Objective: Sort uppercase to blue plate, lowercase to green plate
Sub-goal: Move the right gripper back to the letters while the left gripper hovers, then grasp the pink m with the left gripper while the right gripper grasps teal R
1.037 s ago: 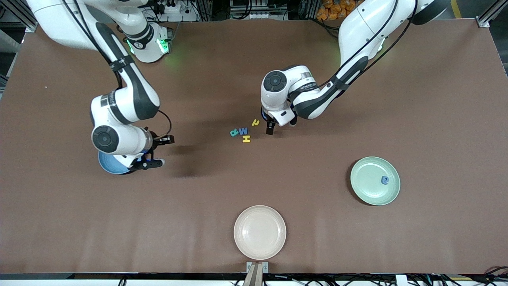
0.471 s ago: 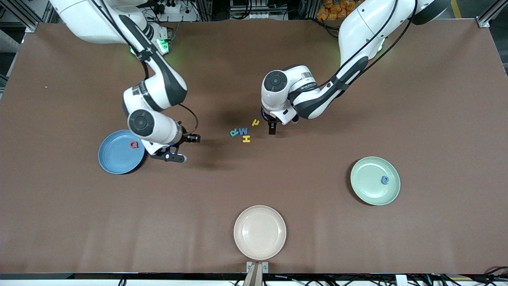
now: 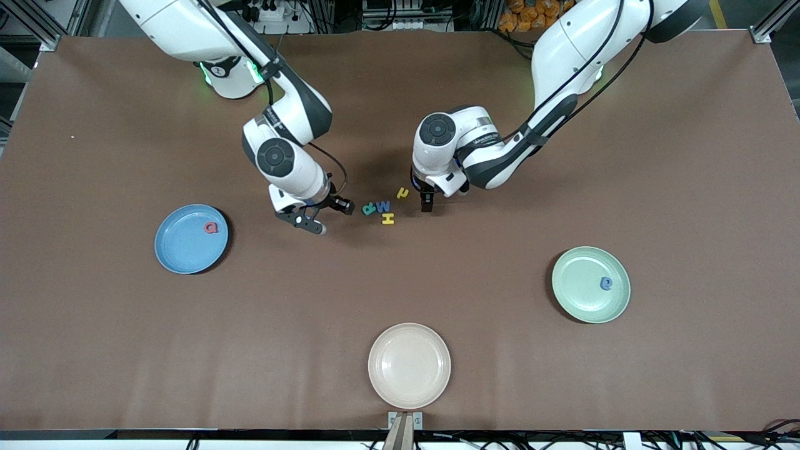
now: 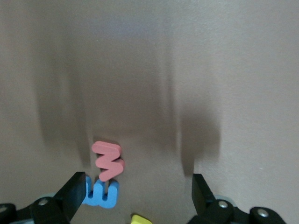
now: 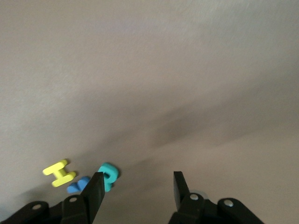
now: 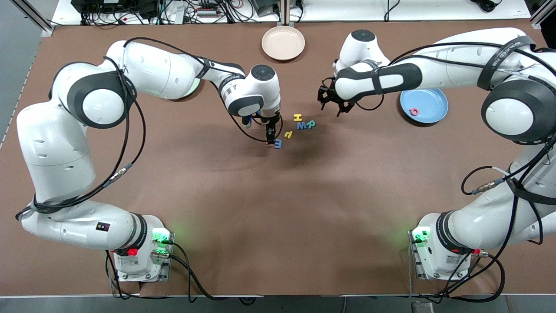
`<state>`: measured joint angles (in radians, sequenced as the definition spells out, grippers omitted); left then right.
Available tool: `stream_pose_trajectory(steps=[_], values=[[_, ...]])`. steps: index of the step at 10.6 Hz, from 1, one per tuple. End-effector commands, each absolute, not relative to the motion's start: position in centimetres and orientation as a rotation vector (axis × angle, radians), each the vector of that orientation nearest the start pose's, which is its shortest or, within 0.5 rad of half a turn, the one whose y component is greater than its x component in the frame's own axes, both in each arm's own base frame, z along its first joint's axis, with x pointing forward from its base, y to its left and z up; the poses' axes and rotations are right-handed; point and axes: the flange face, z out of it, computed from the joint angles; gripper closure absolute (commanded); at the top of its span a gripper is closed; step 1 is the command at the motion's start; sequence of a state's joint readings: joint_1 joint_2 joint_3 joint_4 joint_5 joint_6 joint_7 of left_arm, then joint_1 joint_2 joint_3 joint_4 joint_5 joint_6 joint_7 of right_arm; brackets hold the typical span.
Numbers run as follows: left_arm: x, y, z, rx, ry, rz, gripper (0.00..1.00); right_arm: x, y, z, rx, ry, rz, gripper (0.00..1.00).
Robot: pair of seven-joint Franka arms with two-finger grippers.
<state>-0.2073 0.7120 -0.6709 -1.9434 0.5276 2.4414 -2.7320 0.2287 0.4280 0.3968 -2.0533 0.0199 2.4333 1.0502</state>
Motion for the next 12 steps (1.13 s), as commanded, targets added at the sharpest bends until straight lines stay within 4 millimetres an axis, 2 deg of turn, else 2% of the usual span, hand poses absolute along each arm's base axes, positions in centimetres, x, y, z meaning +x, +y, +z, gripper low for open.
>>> stream_pose_trajectory(steps=[1,2,3,5,8,10,12], values=[[39.0,-46.3,17.4,-2.152,-2.264,0.111,0.0,47.0,35.3,23.5,-2.911,0.842,0.218,0.32],[38.6,-46.3,17.3,-2.143,-2.267,0.108,0.0,46.5,35.5,23.0,-2.889,0.878,0.203,0.32],[38.5,-46.1,17.3,-2.137,-2.27,0.102,0.0,45.4,36.6,22.2,-2.871,0.883,0.179,0.32],[37.8,-46.4,17.1,-2.145,-2.252,0.102,0.0,44.8,37.8,21.9,-2.862,0.873,0.148,0.32],[36.8,-47.2,17.1,-2.148,-2.249,0.1,0.0,45.6,37.9,19.9,-2.887,0.873,0.069,0.33],[36.6,-47.4,17.1,-2.146,-2.251,0.098,0.0,46.9,38.5,19.5,-2.84,1.009,0.056,0.33],[36.6,-47.3,17.1,-2.146,-2.25,0.097,0.0,47.3,39.1,19.2,-2.818,1.052,0.056,0.31]])
